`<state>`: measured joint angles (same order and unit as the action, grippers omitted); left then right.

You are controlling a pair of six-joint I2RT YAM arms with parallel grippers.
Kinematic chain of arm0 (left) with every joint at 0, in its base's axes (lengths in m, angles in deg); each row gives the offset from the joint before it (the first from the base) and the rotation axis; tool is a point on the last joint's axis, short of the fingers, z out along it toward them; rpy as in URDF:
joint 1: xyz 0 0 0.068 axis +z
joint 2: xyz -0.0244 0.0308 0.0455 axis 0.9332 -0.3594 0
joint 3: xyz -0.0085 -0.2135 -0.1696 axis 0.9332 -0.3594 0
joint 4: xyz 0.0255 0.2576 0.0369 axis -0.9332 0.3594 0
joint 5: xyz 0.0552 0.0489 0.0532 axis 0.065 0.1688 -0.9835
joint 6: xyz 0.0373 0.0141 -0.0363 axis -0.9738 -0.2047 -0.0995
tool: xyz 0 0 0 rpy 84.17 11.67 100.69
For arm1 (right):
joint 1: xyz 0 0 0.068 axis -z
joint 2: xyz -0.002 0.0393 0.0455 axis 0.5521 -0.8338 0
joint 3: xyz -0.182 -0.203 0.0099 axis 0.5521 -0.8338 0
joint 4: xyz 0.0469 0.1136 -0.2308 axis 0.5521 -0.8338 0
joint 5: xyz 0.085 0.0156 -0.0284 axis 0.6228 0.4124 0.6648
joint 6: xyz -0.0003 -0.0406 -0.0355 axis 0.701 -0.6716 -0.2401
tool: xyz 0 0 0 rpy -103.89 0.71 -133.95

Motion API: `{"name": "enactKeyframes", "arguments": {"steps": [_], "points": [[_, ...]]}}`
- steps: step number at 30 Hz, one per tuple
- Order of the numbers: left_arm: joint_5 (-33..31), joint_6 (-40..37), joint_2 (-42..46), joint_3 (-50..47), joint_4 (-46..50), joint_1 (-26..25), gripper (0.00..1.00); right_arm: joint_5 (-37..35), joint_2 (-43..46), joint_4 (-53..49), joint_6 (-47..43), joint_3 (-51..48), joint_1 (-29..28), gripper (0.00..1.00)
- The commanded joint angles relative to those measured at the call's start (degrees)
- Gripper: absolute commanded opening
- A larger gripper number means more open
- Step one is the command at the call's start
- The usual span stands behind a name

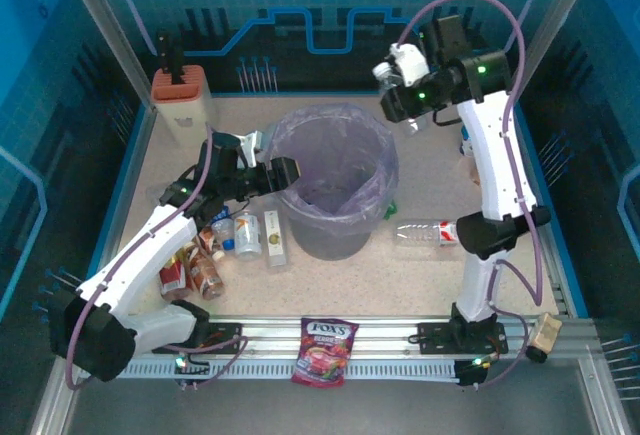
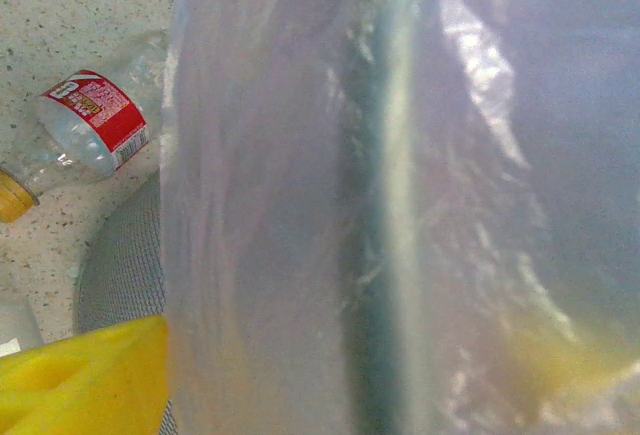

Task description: Put the plastic bottles in the bin

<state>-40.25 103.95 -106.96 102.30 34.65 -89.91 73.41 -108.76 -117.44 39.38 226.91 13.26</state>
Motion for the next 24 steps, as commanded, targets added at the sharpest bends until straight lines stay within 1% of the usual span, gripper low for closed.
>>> {"name": "enactKeyframes", "arguments": {"steps": [1, 6, 8, 10, 13, 16, 24], "points": [[-0.3, -1.0, -1.7, 0.8, 0.4, -0.6, 0.78, -0.7, 0.5, -3.6, 2.6, 1.5, -6.2, 0.5], [-0.4, -0.9, -1.8, 0.8, 0.3, -0.6, 0.78, -1.6, -0.6, -2.9, 4.0, 0.0, -14.5, 0.5], [-0.7, -0.9, -1.9, 1.0, 0.4, -0.6, 0.78, -2.3, -0.6, -2.3, 4.7, -2.9, -16.7, 0.5], [-0.7, -0.9, -2.1, 1.2, 0.3, -0.6, 0.78, -3.2, 0.5, -0.5, 6.1, -8.7, -18.2, 0.5], [-0.6, -0.7, -2.4, 1.5, 0.1, -0.6, 0.78, -2.5, 2.4, 3.7, 7.7, -18.0, -19.3, 0.5], [-0.6, -0.8, -2.7, 1.8, 0.1, -0.6, 0.78, -3.3, 2.5, 6.0, 9.1, -23.8, -20.0, 0.51], [-0.8, -0.7, -2.7, 2.1, 0.0, -0.7, 0.78, -4.1, -2.3, 11.0, 10.4, -32.8, -21.5, 0.52]]}}
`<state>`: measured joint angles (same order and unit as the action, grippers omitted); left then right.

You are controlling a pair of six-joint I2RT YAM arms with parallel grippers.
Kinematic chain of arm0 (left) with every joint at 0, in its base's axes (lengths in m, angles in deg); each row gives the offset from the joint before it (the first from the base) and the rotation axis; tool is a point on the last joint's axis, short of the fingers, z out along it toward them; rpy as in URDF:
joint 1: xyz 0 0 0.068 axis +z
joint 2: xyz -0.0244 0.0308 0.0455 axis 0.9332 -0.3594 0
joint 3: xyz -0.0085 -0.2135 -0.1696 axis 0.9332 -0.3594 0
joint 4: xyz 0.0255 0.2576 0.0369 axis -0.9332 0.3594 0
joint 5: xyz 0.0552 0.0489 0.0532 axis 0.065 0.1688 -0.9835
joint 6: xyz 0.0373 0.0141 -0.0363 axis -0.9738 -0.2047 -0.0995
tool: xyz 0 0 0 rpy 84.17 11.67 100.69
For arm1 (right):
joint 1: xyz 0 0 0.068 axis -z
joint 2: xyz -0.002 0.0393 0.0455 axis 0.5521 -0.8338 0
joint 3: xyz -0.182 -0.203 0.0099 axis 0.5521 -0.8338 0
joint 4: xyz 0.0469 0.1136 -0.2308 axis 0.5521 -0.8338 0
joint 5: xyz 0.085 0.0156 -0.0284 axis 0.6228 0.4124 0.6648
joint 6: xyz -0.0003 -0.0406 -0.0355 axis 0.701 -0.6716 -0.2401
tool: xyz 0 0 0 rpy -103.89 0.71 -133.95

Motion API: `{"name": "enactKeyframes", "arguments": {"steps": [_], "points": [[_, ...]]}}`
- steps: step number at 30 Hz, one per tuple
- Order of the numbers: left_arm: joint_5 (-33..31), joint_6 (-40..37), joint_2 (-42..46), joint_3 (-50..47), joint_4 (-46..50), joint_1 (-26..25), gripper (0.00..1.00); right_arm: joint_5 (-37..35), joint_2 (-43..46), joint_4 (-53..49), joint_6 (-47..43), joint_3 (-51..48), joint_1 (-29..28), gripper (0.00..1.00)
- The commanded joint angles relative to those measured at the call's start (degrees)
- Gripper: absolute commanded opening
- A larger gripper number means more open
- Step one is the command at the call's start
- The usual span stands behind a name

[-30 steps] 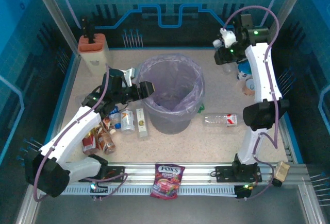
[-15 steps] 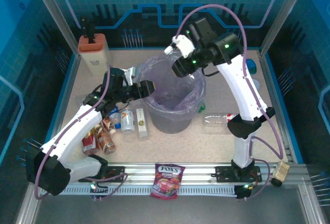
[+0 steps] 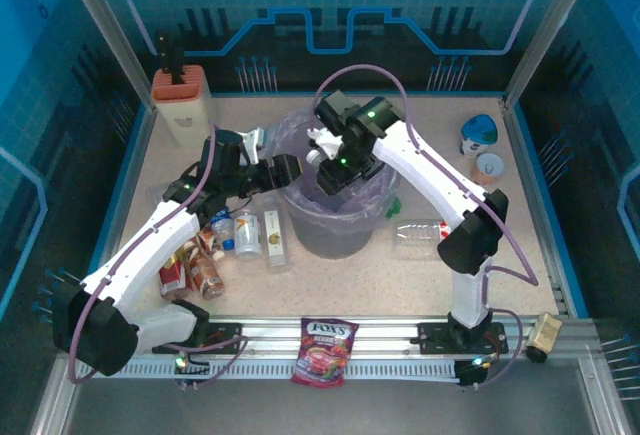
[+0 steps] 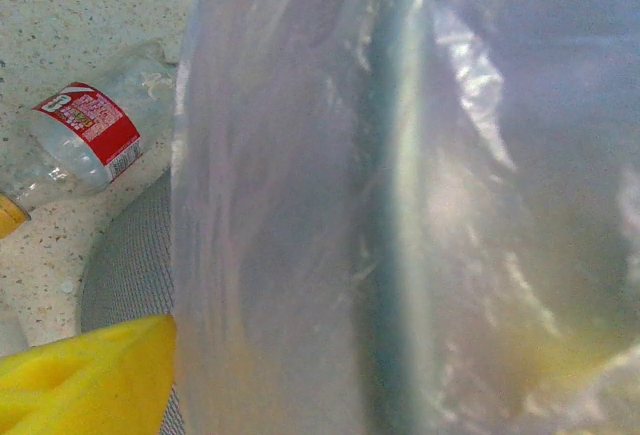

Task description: Put the plastic bottles in the bin

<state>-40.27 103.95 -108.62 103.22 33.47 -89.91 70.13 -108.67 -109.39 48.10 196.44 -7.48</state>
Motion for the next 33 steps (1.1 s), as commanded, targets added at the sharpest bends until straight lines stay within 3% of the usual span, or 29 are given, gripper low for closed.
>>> {"name": "enactKeyframes", "arguments": {"steps": [1, 6, 11, 17, 33], "points": [[-0.8, -0.7, -1.0, 1.2, 1.2, -0.7, 0.78, -0.7, -3.0, 3.9, 2.0, -3.5, -0.7, 0.52], [-1.0, -0.6, -0.8, 1.2, 1.4, -0.7, 0.78, 0.9, -4.9, 9.6, 3.6, -9.4, -0.8, 0.56], [-1.1, -0.8, -0.9, 1.3, 1.6, -0.8, 0.78, 1.2, -5.4, 11.9, 4.7, -12.5, -0.7, 0.69], [-1.2, -0.7, -1.0, 1.0, 1.4, -0.8, 0.78, 0.8, -4.2, 11.6, 4.3, -12.8, -0.8, 0.76], [-1.3, -1.1, -1.0, 0.8, 1.3, -0.8, 0.78, -4.1, 7.2, 5.6, 4.8, 1.6, -1.0, 0.85]]}}
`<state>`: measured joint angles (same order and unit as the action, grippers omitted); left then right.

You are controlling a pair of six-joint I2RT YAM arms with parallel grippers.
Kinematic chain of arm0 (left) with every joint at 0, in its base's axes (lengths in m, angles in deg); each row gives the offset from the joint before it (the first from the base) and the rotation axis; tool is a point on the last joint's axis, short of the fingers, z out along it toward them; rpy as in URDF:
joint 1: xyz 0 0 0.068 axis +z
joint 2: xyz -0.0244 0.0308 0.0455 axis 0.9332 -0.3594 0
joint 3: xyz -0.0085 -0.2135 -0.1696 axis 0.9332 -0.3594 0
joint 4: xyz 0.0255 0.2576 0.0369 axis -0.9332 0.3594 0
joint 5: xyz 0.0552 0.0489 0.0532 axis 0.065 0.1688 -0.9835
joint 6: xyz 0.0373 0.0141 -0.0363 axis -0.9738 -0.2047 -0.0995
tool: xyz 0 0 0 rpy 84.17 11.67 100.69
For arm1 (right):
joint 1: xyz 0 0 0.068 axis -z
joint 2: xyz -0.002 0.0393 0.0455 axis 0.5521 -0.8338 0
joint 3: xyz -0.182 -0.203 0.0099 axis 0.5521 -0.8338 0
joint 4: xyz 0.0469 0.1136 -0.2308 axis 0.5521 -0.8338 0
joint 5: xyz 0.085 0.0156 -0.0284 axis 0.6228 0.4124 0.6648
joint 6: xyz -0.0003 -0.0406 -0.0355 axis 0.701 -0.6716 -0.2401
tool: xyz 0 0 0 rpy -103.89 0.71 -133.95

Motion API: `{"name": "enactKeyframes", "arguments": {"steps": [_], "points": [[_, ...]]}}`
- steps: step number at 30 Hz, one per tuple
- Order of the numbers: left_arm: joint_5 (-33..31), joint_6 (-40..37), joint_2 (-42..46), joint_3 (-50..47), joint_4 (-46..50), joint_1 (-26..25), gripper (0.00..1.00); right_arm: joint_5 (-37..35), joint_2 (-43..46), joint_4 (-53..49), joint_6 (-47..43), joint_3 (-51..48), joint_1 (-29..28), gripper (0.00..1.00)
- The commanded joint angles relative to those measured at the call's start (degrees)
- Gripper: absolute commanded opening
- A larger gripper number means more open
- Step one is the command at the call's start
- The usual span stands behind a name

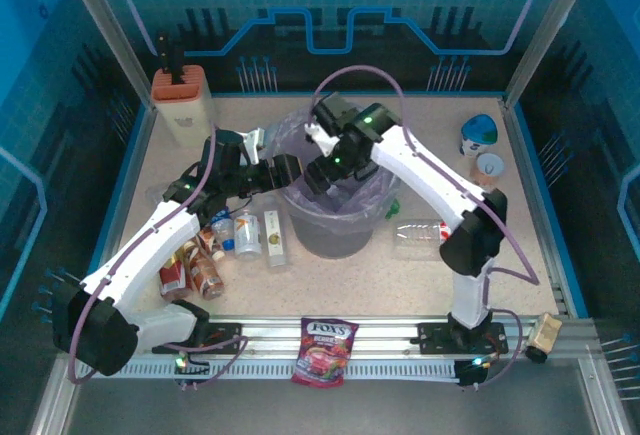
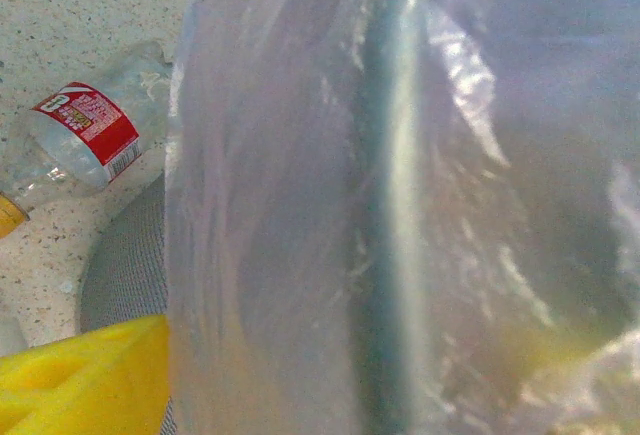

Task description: Put the plastic bottles in the bin

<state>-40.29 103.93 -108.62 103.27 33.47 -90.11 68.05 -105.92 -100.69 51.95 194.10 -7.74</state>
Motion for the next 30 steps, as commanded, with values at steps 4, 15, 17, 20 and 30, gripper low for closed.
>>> {"name": "enactKeyframes", "arguments": {"steps": [4, 15, 17, 20, 30], "points": [[-1.3, -1.2, -0.8, 0.5, 1.4, -0.6, 0.78, -4.2, 10.8, -2.1, 4.8, 4.2, 0.7, 0.87], [-0.8, -1.2, -0.6, 0.8, 2.1, -0.6, 0.78, -9.6, 31.3, -1.0, 25.1, -19.1, 25.1, 0.94], [-0.9, -1.3, -0.6, 0.8, 2.0, -0.6, 0.78, -9.5, 34.9, 0.9, 29.4, -26.5, 30.8, 0.96], [-0.6, -1.2, -1.0, 0.9, 1.8, -0.6, 0.78, -7.4, 38.3, 3.6, 36.4, -36.9, 39.6, 0.96], [-0.9, -1.1, -1.1, 0.8, 1.9, -0.6, 0.78, 5.5, 43.6, 25.7, 57.8, -68.6, 50.2, 0.95]]}}
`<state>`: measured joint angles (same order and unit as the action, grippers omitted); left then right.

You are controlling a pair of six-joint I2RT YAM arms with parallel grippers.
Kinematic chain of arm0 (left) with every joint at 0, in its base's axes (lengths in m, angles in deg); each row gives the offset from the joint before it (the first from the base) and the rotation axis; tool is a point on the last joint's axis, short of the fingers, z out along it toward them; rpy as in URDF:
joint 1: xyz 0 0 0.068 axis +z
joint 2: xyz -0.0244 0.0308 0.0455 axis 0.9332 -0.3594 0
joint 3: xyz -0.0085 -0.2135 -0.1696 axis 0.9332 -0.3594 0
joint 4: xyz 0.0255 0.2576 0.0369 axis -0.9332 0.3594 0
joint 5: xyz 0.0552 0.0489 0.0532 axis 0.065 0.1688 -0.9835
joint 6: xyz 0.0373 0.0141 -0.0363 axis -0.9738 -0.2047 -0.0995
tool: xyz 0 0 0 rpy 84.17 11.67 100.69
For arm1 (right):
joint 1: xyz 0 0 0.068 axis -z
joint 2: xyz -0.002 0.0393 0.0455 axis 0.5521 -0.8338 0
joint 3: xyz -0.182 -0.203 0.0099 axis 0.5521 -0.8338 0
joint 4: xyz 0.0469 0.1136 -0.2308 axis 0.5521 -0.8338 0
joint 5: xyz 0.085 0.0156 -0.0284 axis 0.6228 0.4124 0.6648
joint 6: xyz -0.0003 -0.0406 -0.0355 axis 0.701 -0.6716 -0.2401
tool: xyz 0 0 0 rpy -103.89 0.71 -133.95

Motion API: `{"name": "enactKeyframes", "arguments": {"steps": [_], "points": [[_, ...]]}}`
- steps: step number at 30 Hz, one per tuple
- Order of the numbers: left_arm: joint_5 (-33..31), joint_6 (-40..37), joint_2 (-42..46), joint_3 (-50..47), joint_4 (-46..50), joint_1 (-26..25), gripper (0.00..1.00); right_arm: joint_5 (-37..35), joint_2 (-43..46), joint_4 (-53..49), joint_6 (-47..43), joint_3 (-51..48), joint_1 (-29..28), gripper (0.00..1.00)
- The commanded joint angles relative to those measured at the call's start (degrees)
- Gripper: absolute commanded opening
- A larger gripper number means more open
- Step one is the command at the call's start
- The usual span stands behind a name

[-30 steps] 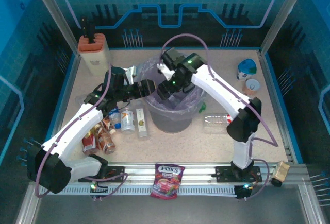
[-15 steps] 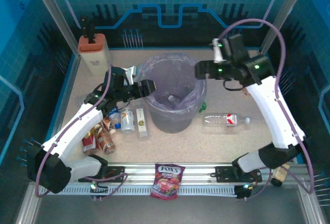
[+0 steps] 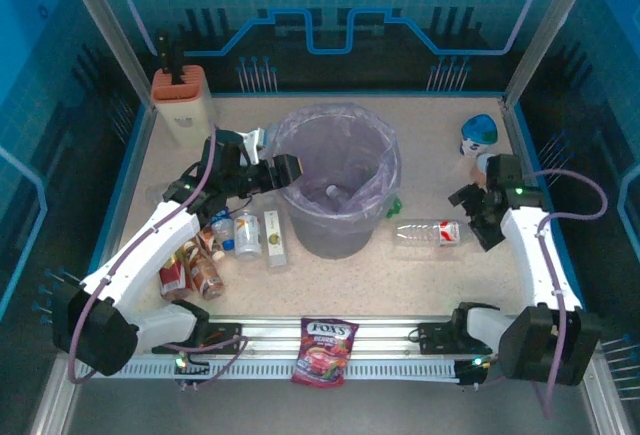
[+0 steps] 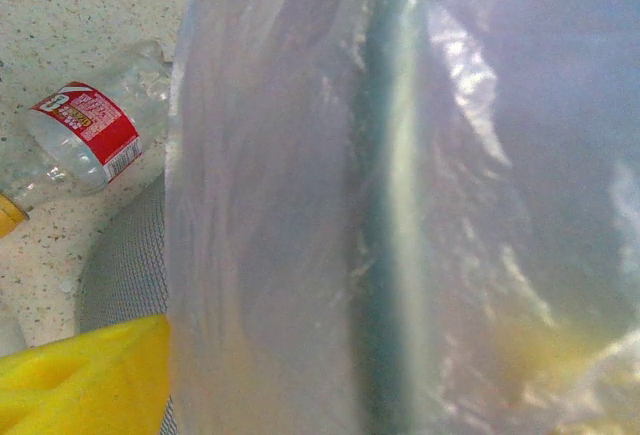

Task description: Put the plastic bottles in the bin

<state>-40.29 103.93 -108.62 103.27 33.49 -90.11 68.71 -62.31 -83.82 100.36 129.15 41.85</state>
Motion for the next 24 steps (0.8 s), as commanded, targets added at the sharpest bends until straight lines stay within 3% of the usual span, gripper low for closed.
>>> {"name": "enactKeyframes", "arguments": {"steps": [1, 7, 24], "points": [[-0.9, -1.1, -1.1, 0.9, 2.1, -0.7, 0.78, 5.6, -0.7, 10.7, 11.0, -5.2, 0.5, 0.94], [-1.3, -0.9, -1.0, 0.9, 2.3, -0.6, 0.78, 4.8, -3.4, 18.9, 17.1, -11.8, 0.0, 0.93], [-1.9, -0.9, -1.9, 1.1, 2.5, -0.6, 0.78, 4.1, -14.4, 27.7, 23.2, -14.6, -1.7, 0.84]]}}
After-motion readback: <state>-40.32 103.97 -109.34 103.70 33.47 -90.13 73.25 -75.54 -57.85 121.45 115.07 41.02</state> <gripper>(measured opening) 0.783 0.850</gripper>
